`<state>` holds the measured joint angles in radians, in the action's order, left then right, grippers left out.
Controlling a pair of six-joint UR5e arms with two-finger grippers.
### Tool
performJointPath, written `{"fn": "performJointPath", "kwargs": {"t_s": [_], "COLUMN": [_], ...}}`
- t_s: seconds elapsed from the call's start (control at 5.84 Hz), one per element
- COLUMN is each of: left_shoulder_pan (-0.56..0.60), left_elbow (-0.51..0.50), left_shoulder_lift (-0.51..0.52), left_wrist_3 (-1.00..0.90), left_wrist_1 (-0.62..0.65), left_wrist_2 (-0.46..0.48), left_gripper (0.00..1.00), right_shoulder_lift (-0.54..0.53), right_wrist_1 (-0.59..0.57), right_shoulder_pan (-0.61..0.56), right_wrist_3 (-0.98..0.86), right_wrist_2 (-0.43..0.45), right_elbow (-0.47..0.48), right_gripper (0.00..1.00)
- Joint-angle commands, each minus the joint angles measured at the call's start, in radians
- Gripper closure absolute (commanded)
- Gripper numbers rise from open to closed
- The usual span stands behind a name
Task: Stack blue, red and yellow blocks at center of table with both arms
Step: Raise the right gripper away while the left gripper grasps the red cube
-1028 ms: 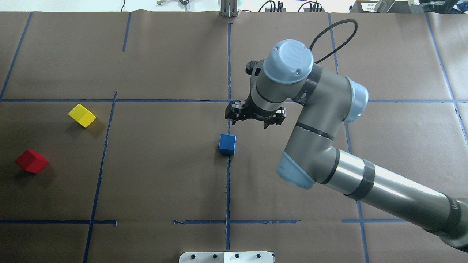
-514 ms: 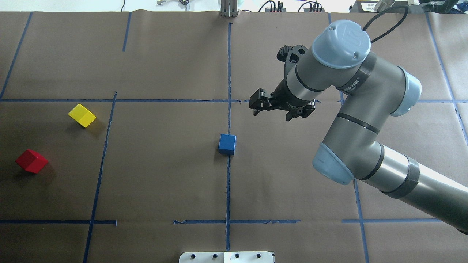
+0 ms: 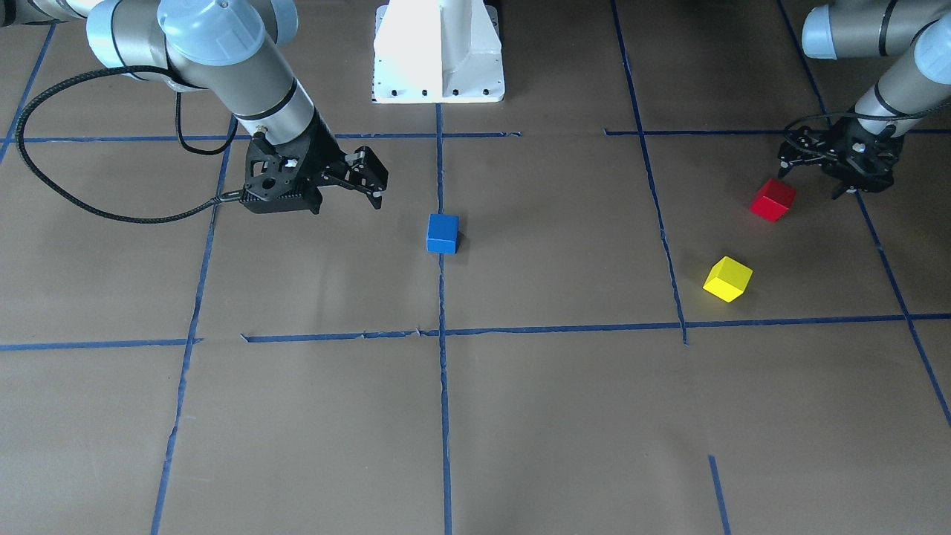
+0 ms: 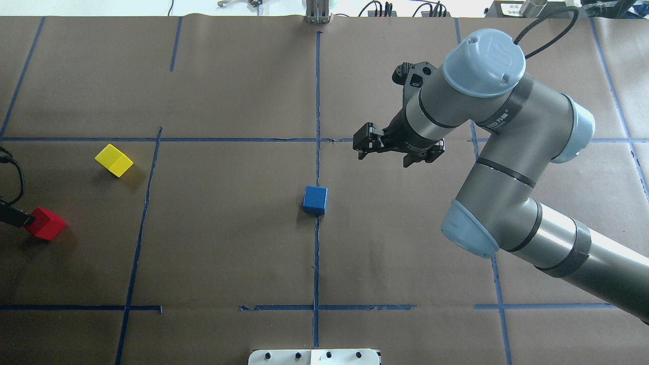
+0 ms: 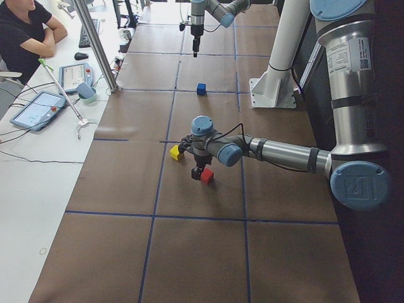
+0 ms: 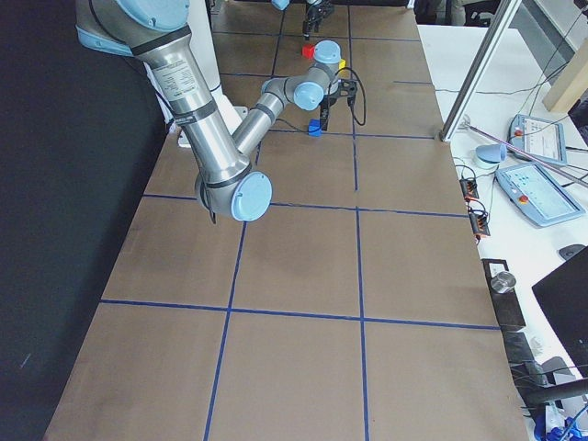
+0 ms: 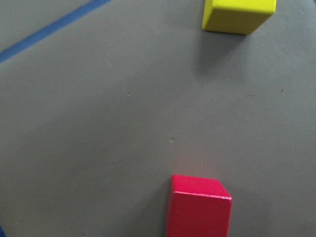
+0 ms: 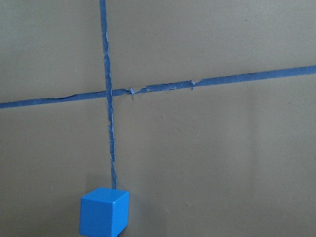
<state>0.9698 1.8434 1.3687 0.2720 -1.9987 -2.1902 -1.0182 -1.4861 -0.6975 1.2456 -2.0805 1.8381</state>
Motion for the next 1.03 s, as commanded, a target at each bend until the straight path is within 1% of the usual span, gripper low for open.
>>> {"fn": "performJointPath", "kwargs": {"t_s": [0.0, 0.86], "left_shoulder_pan": [-0.031, -0.089], "left_elbow": [-0.03, -0.093], "left_shoulder_lift": [0.006, 0.047], "left_wrist_3": [0.013, 0.01], "left_wrist_1": [-0.008, -0.008], "left_wrist_2": [0.0, 0.001], "left_gripper": [0.0, 0.0], "right_shoulder_lift": [-0.016, -0.028], "right_wrist_1": [0.001, 0.001], "right_shoulder_pan": [0.003, 0.016], "right_wrist_3": [0.0, -0.002], "right_wrist_2": [0.013, 0.013], "right_elbow": [0.009, 0.009], "right_gripper": [0.0, 0.0]}}
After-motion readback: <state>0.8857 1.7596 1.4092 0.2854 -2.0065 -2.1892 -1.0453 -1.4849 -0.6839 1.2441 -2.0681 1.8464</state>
